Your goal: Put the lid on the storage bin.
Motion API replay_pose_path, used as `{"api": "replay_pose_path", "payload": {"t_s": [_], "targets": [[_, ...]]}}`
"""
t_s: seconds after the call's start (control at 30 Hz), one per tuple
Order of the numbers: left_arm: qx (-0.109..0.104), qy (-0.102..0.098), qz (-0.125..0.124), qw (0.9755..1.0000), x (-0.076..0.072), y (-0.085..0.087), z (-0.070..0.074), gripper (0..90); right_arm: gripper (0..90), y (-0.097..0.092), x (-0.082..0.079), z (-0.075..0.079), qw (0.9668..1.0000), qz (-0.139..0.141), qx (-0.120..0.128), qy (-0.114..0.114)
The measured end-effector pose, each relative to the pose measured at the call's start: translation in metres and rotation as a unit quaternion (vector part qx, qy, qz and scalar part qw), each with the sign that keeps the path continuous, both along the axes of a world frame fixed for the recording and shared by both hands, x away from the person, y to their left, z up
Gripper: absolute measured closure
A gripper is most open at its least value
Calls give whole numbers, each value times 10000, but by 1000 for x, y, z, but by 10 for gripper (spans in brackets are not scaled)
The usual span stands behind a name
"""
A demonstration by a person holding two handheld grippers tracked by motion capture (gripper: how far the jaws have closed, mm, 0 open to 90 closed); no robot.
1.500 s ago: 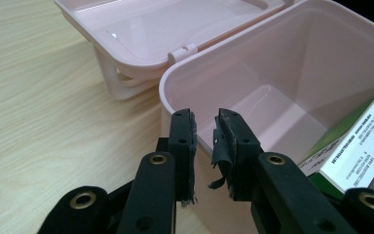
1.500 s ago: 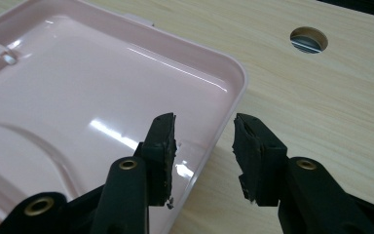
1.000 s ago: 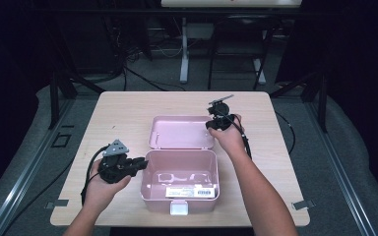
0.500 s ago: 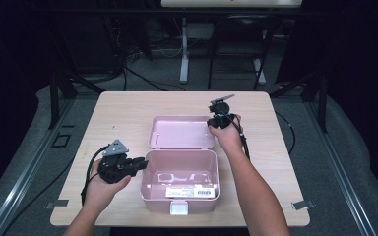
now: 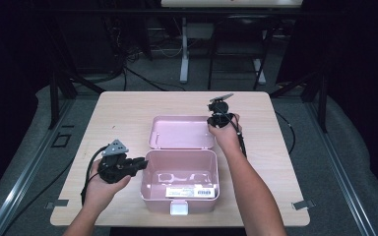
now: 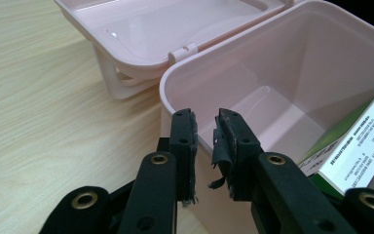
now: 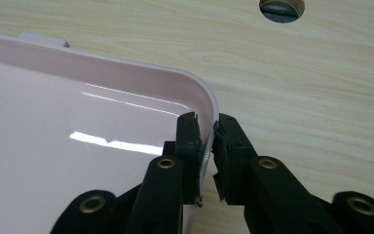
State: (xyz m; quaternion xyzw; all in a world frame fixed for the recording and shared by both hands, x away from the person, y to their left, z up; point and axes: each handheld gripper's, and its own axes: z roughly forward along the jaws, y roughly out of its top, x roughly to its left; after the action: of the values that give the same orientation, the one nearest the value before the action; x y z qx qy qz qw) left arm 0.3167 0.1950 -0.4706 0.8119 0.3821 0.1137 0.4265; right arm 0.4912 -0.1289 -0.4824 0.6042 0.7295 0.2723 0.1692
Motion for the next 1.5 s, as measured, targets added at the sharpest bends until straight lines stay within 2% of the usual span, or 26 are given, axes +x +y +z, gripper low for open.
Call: {"api": "replay_pose_path", "payload": {"t_s": [0.2,0.37,0.47,0.57,0.9,1.0,1.23,1.5], "targets": [[22,-3,-4,10000,0,0,0,768,819,-1,0,3,10000,-55,59,37],[24,-25,4,10000,0,-1,0,769,822,-2,-3,7,9999,-46,119,-42],[19,-24,3,10000,0,-1,0,770,824,-2,-6,11,9997,-11,76,-217],[41,-22,8,10000,0,-1,0,771,824,-2,-7,13,9996,-10,75,-265],[40,-19,15,10000,0,-1,0,772,834,-5,-15,30,9977,-7,209,-644],[51,-35,21,10000,0,-2,0,771,837,-5,-16,34,9974,32,175,-698],[49,-34,20,10000,0,-1,0,771,843,-7,-19,45,9962,70,283,-819],[3,-6,63,10000,3,-2,0,752,847,-10,-30,59,9933,152,375,-1080]]}}
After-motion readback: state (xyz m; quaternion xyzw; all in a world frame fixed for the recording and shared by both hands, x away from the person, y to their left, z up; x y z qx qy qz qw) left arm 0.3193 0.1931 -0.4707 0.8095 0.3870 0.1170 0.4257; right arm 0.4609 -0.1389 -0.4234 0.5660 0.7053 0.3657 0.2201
